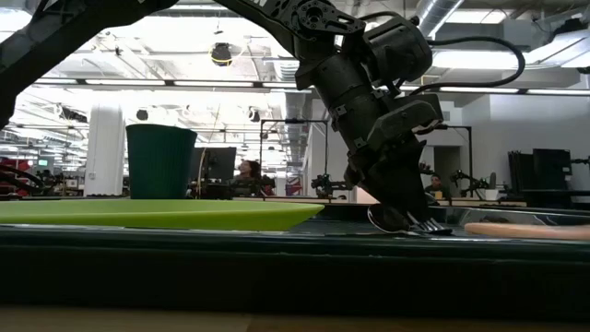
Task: Pick and place plate/cup/fork/spoon on tray
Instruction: Put the orange fork on the black serving tray, then return to Home Position
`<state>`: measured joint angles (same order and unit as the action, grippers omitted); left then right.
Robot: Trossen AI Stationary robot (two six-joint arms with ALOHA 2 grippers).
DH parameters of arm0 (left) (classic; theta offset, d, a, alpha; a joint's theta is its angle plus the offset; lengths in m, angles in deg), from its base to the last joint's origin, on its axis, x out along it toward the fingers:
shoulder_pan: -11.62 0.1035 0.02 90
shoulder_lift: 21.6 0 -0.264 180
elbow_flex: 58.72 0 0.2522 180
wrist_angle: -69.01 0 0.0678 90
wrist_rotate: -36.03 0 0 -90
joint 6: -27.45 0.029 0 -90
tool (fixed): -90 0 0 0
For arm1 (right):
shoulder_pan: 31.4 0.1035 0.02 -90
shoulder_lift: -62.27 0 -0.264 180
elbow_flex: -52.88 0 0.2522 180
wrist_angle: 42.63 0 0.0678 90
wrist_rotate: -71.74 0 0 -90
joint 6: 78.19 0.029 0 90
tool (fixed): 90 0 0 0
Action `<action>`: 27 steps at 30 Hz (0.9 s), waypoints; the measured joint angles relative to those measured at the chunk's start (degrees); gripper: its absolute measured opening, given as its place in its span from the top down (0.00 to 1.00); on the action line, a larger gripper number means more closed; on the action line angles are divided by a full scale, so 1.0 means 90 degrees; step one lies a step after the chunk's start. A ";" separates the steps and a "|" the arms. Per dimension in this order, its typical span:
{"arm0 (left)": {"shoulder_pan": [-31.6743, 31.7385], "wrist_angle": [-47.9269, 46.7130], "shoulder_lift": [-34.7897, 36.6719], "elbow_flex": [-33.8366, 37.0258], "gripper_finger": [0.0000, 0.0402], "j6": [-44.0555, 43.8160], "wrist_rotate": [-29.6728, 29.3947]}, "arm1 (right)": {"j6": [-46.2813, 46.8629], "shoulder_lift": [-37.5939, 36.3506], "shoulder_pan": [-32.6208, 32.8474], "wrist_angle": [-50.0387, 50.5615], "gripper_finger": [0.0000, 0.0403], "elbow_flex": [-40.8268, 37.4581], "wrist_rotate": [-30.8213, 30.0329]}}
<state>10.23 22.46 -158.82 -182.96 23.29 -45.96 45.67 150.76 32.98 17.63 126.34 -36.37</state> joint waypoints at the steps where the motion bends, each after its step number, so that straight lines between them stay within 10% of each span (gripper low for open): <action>1: 0.0002 0.0000 0.0000 0.0000 0.62 -0.0003 0.0002 | 0.0000 0.0000 0.0000 0.0012 0.32 0.0000 0.0000; 18: 0.0049 -0.0419 0.0122 -0.0524 0.59 -0.0011 -0.0274 | -0.0100 0.0000 0.0000 0.0179 0.32 0.0000 -0.0005; 27: 0.0021 -0.1862 0.0167 -0.2751 0.59 -0.0205 0.0086 | -0.0834 0.0000 -0.0400 0.0310 0.32 0.0000 -0.0603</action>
<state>10.42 5.70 -157.32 -207.72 21.44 -45.18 38.16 150.76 29.39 20.43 126.34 -41.79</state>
